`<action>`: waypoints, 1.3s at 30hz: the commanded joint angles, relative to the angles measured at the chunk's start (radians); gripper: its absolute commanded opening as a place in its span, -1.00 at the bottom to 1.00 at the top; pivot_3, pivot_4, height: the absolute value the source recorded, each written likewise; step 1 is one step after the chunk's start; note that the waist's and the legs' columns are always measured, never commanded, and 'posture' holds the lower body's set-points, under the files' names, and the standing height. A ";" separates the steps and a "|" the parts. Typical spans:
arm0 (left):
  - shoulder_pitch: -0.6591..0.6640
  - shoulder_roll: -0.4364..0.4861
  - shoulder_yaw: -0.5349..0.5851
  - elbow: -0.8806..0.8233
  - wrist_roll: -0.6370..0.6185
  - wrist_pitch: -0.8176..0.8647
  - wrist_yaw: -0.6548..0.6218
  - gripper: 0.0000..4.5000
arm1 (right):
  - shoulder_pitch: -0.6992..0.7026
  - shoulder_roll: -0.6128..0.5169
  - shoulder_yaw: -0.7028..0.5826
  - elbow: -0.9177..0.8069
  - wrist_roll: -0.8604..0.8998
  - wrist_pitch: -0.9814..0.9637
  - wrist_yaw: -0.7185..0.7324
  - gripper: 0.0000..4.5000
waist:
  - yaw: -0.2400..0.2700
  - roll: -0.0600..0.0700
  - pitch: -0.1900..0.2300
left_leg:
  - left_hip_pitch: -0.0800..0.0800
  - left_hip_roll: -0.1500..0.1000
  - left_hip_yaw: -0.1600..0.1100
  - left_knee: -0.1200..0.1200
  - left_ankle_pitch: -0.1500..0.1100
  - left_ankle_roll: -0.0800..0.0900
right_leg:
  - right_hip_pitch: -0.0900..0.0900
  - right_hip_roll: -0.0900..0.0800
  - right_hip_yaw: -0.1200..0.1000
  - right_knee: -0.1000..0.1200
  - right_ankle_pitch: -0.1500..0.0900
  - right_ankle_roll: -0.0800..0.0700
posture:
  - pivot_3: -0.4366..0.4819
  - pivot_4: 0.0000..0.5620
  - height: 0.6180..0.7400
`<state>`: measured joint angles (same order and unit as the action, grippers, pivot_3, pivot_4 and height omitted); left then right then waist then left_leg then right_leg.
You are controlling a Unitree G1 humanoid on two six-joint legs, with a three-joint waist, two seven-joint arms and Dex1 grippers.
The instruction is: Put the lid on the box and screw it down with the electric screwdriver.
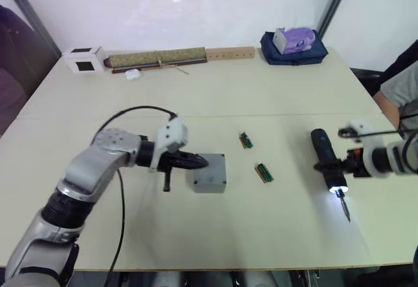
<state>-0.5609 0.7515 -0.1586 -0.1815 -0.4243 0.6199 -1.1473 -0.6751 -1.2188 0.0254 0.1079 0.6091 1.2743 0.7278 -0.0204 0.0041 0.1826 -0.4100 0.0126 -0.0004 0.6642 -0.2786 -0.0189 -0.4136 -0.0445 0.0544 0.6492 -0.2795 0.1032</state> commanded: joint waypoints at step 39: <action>-0.084 -0.167 -0.210 0.234 0.295 -0.268 -0.005 -1.00 | 0.289 0.509 0.261 -0.783 -0.035 -0.165 -0.034 0.99 | 0.008 -0.011 -0.001 | 0.001 -0.001 -0.005 0.004 0.001 -0.001 | 0.006 -0.002 -0.003 0.002 0.001 0.001 | -0.05 -0.47 1.00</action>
<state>-0.6339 0.5899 -0.3577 0.0610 -0.1352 0.3908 -1.1314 -0.3649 -0.7224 0.3142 -0.6282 0.5561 1.1097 0.6990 -0.0127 -0.0071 0.1812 -0.4087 0.0114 -0.0057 0.6686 -0.2780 -0.0200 -0.4080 -0.0460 0.0514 0.6507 -0.2787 0.1047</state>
